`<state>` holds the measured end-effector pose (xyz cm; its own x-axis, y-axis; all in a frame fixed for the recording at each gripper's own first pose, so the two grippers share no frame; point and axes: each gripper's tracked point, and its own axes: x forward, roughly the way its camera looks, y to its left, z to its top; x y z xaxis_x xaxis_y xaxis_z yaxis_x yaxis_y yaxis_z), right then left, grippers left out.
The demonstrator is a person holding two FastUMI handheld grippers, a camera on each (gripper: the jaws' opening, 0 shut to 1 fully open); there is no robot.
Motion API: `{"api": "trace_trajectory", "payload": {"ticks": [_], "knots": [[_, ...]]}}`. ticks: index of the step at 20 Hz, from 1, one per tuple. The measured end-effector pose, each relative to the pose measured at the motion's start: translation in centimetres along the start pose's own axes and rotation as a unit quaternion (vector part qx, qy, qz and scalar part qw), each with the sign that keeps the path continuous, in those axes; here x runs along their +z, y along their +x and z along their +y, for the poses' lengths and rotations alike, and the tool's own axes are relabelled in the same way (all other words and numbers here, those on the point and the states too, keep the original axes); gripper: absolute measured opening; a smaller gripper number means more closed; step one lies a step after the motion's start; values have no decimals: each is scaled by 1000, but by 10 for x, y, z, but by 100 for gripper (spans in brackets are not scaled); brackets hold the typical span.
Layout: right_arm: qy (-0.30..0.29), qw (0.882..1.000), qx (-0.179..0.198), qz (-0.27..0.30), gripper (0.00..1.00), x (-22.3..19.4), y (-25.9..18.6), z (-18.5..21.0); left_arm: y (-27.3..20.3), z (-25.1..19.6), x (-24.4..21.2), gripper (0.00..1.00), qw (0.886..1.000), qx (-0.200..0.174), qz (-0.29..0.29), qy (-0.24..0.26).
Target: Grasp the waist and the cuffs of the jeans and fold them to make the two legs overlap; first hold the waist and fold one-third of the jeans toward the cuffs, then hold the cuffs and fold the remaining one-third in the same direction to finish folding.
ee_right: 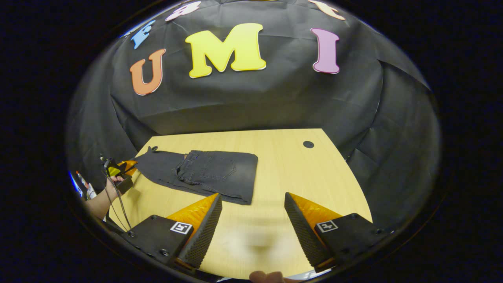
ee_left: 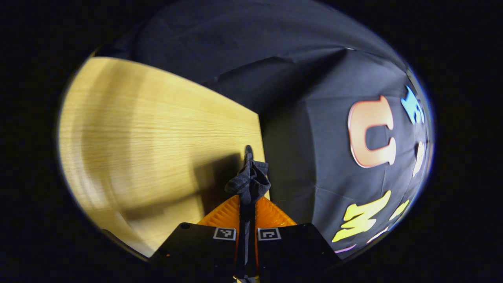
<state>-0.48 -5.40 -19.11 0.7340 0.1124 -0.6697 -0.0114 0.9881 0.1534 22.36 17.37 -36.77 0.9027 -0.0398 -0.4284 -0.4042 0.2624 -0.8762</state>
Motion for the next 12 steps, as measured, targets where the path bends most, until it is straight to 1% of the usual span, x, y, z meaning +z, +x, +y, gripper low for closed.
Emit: {"api": "trace_trajectory", "payload": {"ticks": [1, 2, 3, 4, 6, 8, 9, 10, 11, 12], "knots": [[6, 1000, -2, -9, 94, 2, -8, -6, -5, -18, -4, 6, 999, -7, -3, 36], [14, 1000, -4, -16, 98, 4, -15, -11, -12, -38, -9, 6, 997, -16, -7, 70], [21, 1000, -5, -22, 98, 4, -19, -15, -17, -59, -15, 6, 994, -25, -12, 101], [28, 999, -7, -29, 94, 4, -26, -20, -21, -82, -22, 6, 991, -35, -17, 130], [44, 998, -13, -41, 94, 4, -38, -31, -25, -121, -46, 6, 981, -50, -18, 189], [65, 997, -15, -47, 94, -2, -49, -40, -34, -155, -80, 6, 963, -64, -18, 260], [74, 996, -18, -48, 98, -5, -52, -44, -37, -173, -100, 6, 951, -73, -20, 301], [84, 995, -20, -49, 98, -9, -56, -50, -36, -186, -119, 6, 938, -80, -21, 336], [93, 994, -25, -48, 94, -13, -59, -55, -36, -196, -141, 6, 925, -89, -21, 369], [102, 993, -29, -47, 94, -17, -63, -61, -36, -202, -162, 6, 909, -98, -16, 404]]}}
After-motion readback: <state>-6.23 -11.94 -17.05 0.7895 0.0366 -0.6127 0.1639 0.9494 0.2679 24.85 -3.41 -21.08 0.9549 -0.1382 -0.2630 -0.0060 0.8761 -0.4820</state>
